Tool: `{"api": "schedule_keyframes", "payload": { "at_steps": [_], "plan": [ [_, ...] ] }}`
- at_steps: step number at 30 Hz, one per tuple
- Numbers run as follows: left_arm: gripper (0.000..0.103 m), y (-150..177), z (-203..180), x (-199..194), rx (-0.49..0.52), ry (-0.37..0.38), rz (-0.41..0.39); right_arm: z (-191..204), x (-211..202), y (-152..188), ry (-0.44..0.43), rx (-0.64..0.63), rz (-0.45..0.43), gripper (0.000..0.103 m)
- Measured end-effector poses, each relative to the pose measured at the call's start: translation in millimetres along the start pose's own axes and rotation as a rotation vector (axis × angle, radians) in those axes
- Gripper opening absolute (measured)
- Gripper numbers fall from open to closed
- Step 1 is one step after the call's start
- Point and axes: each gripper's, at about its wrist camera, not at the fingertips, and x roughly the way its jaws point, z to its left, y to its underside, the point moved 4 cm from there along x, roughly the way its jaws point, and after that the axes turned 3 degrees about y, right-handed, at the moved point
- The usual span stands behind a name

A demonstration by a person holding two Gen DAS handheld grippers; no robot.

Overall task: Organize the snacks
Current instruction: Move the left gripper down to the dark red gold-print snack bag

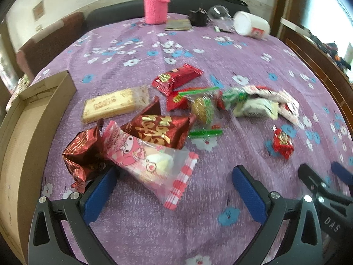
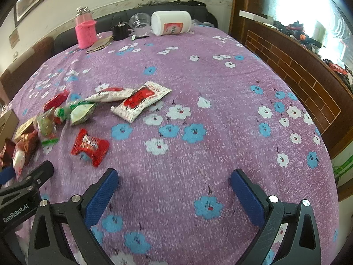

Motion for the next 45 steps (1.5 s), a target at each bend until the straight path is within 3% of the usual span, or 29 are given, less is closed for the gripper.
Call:
{"api": "schedule_keyframes", "payload": {
  "at_steps": [8, 13, 17, 19, 20, 22, 25, 28, 30, 32, 33, 36, 42, 44, 45],
  "plan": [
    [0.103, 22.1, -3.7, -15.0, 0.119, 0.089, 0.03, 0.5, -6.0, 10.9, -0.022, -0.034, 0.032, 0.102],
    [0.095, 33.9, 12.3, -47.8, 0.064, 0.216, -0.022, -0.3, -7.7, 11.8, -0.022, -0.045, 0.03, 0.102],
    [0.095, 43.1, 48.5, -90.0, 0.019, 0.22, -0.154, -1.7, -11.4, 16.4, -0.031, -0.063, 0.033, 0.102],
    [0.095, 47.3, 69.2, -99.8, -0.009, 0.235, -0.15, -2.9, -17.0, 17.5, -0.004, -0.085, 0.028, 0.101],
    [0.093, 49.8, 79.7, -103.4, -0.019, 0.256, -0.135, -2.7, -24.7, 16.7, 0.004, -0.09, -0.001, 0.096],
    [0.081, 52.8, 97.8, -110.9, -0.039, 0.306, -0.119, 0.9, -39.6, 12.4, -0.029, -0.082, -0.057, 0.092],
    [0.08, 46.8, 114.9, -116.4, -0.093, 0.322, -0.141, 12.2, -57.5, -0.8, -0.117, -0.039, -0.112, 0.092],
    [0.072, 41.5, 116.6, -118.4, -0.118, 0.367, -0.137, 32.1, -51.0, -12.9, -0.195, -0.065, -0.061, 0.091],
    [0.071, 39.1, 112.3, -117.0, -0.11, 0.4, -0.129, 44.1, -44.4, -18.3, -0.237, -0.076, -0.054, 0.081],
    [0.065, 35.0, 103.1, -112.5, -0.072, 0.399, -0.114, 49.1, -34.0, -20.9, -0.263, -0.047, -0.037, 0.076],
    [0.064, 30.8, 97.5, -109.0, -0.046, 0.39, -0.102, 52.7, -29.6, -20.6, -0.274, -0.035, -0.03, 0.067],
    [0.064, 15.5, 86.0, -96.3, -0.003, 0.369, -0.079, 51.6, -20.5, -21.2, -0.301, 0.019, -0.027, 0.054],
    [0.064, -5.1, 70.6, -50.2, 0.058, 0.229, 0.018, 39.4, -21.2, -24.1, -0.388, 0.097, -0.052, 0.054],
    [0.061, -1.8, 72.0, -40.1, 0.054, 0.234, 0.052, 40.4, -26.7, -24.6, -0.434, 0.095, -0.056, 0.054],
    [0.055, 0.8, 72.3, -37.3, 0.055, 0.249, 0.065, 42.0, -28.7, -25.6, -0.453, 0.09, -0.059, 0.054]
  ]
}}
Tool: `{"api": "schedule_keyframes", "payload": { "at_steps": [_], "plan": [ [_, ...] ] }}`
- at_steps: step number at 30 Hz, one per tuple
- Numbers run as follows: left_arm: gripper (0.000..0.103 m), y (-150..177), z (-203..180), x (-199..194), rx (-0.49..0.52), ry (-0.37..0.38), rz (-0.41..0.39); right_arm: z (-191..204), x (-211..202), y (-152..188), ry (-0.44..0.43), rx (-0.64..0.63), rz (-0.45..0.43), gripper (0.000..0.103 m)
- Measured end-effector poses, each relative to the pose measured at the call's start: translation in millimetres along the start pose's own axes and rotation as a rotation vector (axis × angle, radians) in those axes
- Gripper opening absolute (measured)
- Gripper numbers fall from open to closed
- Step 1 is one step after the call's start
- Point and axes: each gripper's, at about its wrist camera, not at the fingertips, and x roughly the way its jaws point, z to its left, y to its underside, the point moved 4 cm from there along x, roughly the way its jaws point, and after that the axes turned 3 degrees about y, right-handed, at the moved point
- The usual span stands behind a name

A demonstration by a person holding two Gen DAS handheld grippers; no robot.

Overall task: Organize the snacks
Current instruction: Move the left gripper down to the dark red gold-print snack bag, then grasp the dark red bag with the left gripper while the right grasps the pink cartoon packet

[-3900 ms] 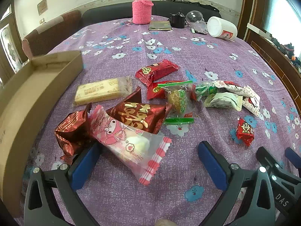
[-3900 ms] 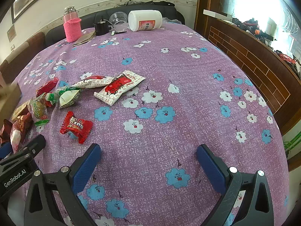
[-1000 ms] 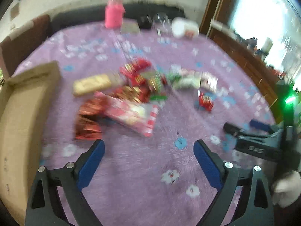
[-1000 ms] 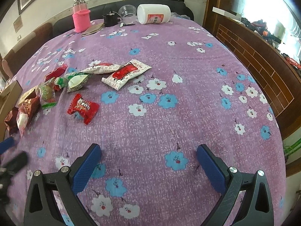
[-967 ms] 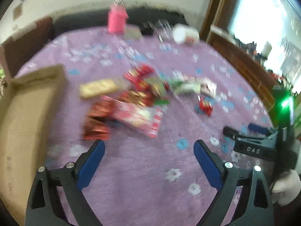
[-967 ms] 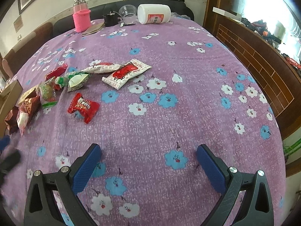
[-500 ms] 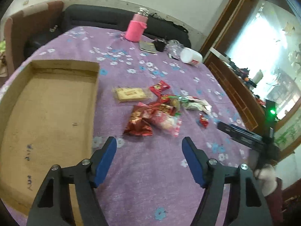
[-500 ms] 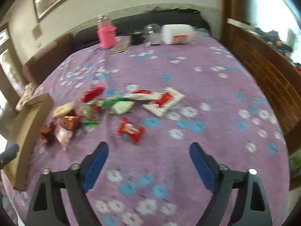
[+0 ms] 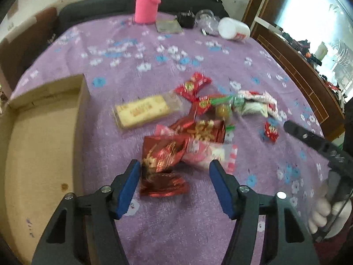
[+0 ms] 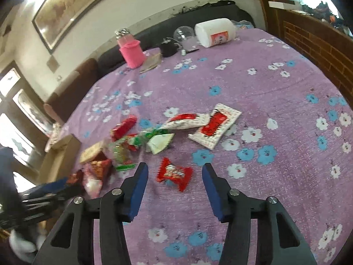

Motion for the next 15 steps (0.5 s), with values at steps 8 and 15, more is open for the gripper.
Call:
{"api": "schedule_keyframes", "payload": {
  "at_steps": [8, 15],
  "plan": [
    [0.035, 7.0, 4.9, -0.1, -0.005, 0.038, 0.009, 55.9, 13.9, 14.0, -0.178, -0.124, 0.101, 0.055],
    [0.039, 6.1, 8.5, 10.8, -0.029, 0.017, 0.042, 90.1, 37.9, 24.7, -0.183, -0.22, 0.159, 0.055]
  ]
}}
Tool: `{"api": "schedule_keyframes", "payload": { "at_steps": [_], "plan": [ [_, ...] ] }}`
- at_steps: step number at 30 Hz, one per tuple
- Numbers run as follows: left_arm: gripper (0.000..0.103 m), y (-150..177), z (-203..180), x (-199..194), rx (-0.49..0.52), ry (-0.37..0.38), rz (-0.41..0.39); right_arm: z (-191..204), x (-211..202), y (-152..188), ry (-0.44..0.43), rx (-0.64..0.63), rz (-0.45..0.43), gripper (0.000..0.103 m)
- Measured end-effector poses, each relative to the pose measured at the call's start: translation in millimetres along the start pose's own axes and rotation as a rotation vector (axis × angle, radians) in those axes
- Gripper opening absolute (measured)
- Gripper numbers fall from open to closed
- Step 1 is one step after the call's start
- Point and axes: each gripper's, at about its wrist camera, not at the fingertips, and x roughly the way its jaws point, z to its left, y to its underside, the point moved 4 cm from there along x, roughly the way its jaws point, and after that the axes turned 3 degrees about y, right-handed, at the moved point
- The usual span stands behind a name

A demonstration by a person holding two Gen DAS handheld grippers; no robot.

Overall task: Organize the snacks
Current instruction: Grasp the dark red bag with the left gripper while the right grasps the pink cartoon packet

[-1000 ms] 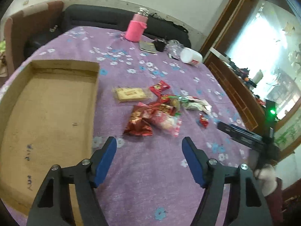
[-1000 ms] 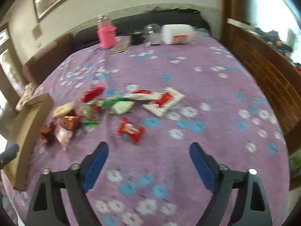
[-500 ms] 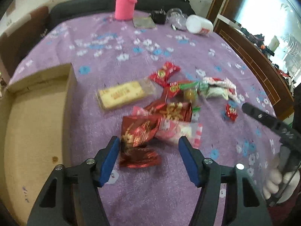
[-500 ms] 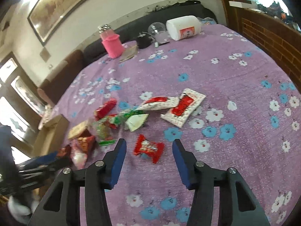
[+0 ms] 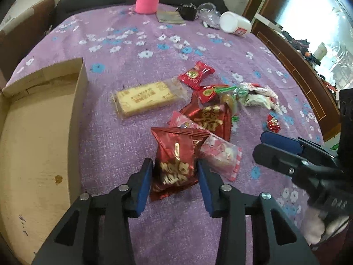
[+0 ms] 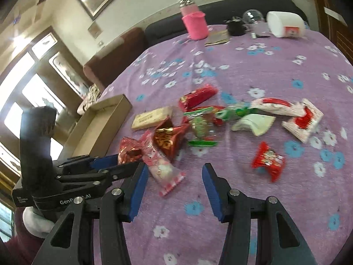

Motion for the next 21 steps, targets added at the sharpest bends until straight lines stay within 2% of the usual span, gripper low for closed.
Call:
{"api": "schedule_keyframes", "payload": {
  "at_steps": [2, 7, 15, 21],
  "plan": [
    [0.037, -0.7, -1.3, -0.4, 0.008, -0.014, -0.005, 1.3, 3.5, 1.2, 0.001, -0.006, 0.004, 0.055],
    [0.035, 1.6, 0.6, -14.4, -0.026, 0.04, -0.047, 6.4, 8.6, 5.7, 0.034, -0.052, 0.017, 0.055],
    [0.035, 14.0, 10.1, -74.8, -0.067, 0.134, -0.147, 33.3, 24.2, 1.8, 0.048, -0.151, 0.033, 0.055],
    [0.035, 29.7, 36.3, -103.6, -0.119, 0.117, -0.192, 56.2, 45.6, 3.3, 0.092, -0.208, 0.055, 0.055]
  ]
}}
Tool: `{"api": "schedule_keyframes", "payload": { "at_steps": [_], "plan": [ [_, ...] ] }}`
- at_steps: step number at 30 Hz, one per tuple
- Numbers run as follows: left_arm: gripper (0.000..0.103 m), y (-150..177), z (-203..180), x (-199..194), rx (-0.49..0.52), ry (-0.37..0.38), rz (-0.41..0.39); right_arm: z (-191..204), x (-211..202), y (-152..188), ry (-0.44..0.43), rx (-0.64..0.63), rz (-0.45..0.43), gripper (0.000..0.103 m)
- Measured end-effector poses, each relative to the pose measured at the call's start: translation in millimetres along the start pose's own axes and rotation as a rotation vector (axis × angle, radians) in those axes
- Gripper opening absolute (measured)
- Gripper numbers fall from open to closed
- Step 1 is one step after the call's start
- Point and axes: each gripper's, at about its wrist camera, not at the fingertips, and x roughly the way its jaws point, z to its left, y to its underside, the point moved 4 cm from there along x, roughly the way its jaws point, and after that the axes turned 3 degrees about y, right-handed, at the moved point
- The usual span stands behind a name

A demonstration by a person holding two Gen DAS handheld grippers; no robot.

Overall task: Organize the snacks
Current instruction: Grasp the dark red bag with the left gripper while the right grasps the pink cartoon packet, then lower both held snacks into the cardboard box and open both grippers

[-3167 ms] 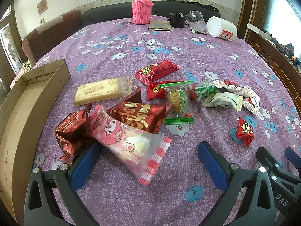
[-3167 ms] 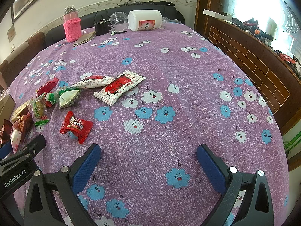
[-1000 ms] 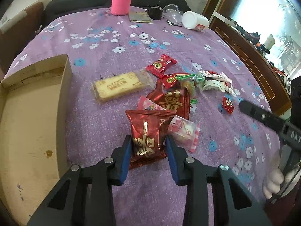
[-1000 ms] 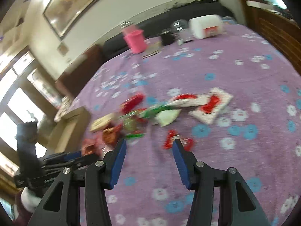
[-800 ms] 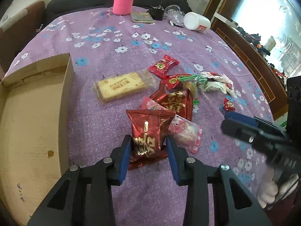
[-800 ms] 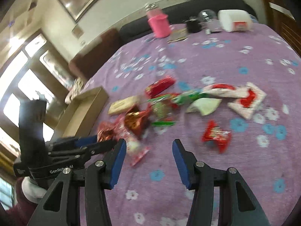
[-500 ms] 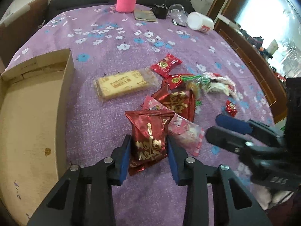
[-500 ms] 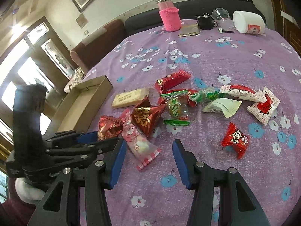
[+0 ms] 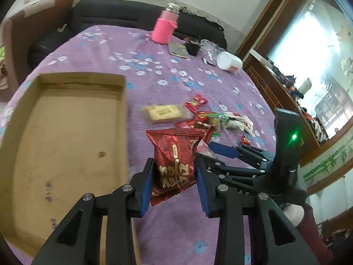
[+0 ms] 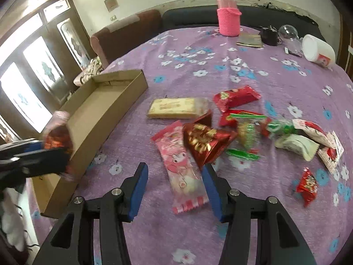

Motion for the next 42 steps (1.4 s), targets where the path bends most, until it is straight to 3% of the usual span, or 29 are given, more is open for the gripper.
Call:
{"api": "schedule_keyframes", "payload": {
  "at_steps": [2, 4, 13, 20, 25, 30, 37, 42],
  "plan": [
    [0.035, 3.1, 9.8, -8.3, -0.023, -0.003, -0.014, 5.7, 4.0, 2.4, 0.042, -0.013, 0.007, 0.055],
    [0.035, 5.2, 20.4, -16.1, -0.049, -0.006, -0.029, 7.9, 5.5, 5.6, 0.06, 0.0, 0.018, 0.026],
    [0.035, 18.9, 75.8, -49.4, -0.161, -0.046, -0.09, 18.5, -40.7, 9.9, 0.034, 0.07, -0.075, 0.026],
    [0.035, 31.5, 123.5, -67.9, -0.239, -0.16, -0.121, 81.8, -74.5, -6.8, -0.094, 0.018, -0.134, 0.026],
    [0.035, 33.8, 139.6, -73.4, -0.241, -0.233, -0.124, 139.7, -55.5, -14.5, -0.204, -0.049, -0.085, 0.026],
    [0.035, 37.0, 152.9, -73.5, -0.254, -0.272, -0.116, 180.6, -16.7, -8.7, -0.244, -0.091, -0.001, 0.026],
    [0.036, 39.5, 157.7, -73.1, -0.265, -0.279, -0.11, 207.5, 18.5, 2.5, -0.243, -0.125, 0.066, 0.027],
    [0.05, 38.7, 152.1, -80.7, -0.257, -0.264, -0.131, 210.2, 22.0, 4.8, -0.213, -0.153, 0.05, 0.028]
  ]
}}
